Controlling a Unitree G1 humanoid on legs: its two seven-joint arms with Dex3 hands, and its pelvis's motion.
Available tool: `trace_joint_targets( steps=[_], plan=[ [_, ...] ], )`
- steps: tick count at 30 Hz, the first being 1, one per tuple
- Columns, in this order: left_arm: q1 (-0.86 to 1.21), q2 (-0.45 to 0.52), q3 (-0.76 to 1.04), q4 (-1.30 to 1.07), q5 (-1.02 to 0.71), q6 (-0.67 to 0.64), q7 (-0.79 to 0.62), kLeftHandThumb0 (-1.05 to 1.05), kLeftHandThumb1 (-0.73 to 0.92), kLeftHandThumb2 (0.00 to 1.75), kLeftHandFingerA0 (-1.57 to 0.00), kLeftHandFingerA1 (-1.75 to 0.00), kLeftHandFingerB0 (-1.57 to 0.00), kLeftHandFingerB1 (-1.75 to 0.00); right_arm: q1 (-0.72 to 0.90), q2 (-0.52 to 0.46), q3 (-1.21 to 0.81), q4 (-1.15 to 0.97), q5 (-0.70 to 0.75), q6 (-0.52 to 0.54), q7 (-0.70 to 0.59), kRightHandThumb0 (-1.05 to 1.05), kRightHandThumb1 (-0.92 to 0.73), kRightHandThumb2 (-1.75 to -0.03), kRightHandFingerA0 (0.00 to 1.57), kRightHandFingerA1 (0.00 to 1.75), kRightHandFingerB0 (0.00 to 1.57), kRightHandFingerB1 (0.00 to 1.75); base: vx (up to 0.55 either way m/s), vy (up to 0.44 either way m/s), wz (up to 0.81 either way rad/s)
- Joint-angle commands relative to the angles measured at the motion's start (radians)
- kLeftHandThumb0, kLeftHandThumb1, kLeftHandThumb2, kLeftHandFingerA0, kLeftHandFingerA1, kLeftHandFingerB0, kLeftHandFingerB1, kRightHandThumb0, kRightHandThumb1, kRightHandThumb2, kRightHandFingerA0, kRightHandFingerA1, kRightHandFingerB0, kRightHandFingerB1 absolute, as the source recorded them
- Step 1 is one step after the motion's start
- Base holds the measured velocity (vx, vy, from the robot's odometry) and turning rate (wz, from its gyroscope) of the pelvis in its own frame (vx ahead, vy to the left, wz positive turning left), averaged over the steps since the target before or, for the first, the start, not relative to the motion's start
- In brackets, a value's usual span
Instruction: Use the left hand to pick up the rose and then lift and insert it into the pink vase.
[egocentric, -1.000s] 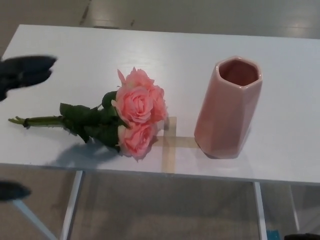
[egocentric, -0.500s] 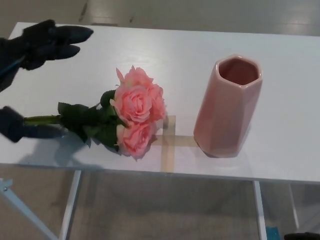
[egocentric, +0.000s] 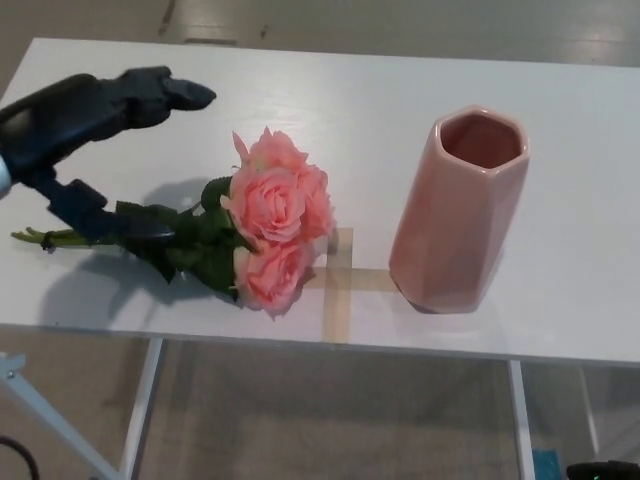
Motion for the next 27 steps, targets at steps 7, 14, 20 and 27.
trace_joint_targets(
  steps=[7, 14, 20, 27],
  plan=[
    [-0.108, -0.047, -0.174, 0.168, 0.29, 0.068, 0.091, -0.6, 0.37, 0.7, -0.06, -0.2, -0.1, -0.33, 0.004, -0.006, 0.011, 0.005, 0.001, 0.001, 0.008, -0.34, -0.66, -0.6, 0.59, 0.41, 0.54, 0.39, 0.0, 0.0, 0.0],
    [-0.099, -0.073, -0.198, 0.223, 0.339, 0.044, 0.119, -0.6, 0.37, 0.7, -0.07, -0.2, -0.1, -0.33, 0.007, -0.008, 0.012, 0.005, 0.009, -0.001, 0.01, -0.34, -0.66, -0.6, 0.6, 0.41, 0.54, 0.39, 0.0, 0.0, 0.0],
    [-0.098, -0.097, -0.202, 0.252, 0.37, 0.049, 0.127, -0.6, 0.37, 0.69, -0.06, -0.2, -0.1, -0.33, 0.01, -0.009, 0.011, 0.006, 0.012, -0.008, 0.016, -0.34, -0.66, -0.6, 0.59, 0.41, 0.56, 0.4, 0.0, 0.0, 0.0],
    [-0.085, -0.128, -0.212, 0.246, 0.42, 0.063, 0.143, -0.58, 0.42, 0.54, -0.04, -0.23, -0.14, -0.27, 0.004, -0.009, 0.013, 0.005, 0.011, -0.004, 0.018, -0.34, -0.66, -0.6, 0.59, 0.41, 0.53, 0.39, 0.0, 0.0, 0.0]
  ],
)
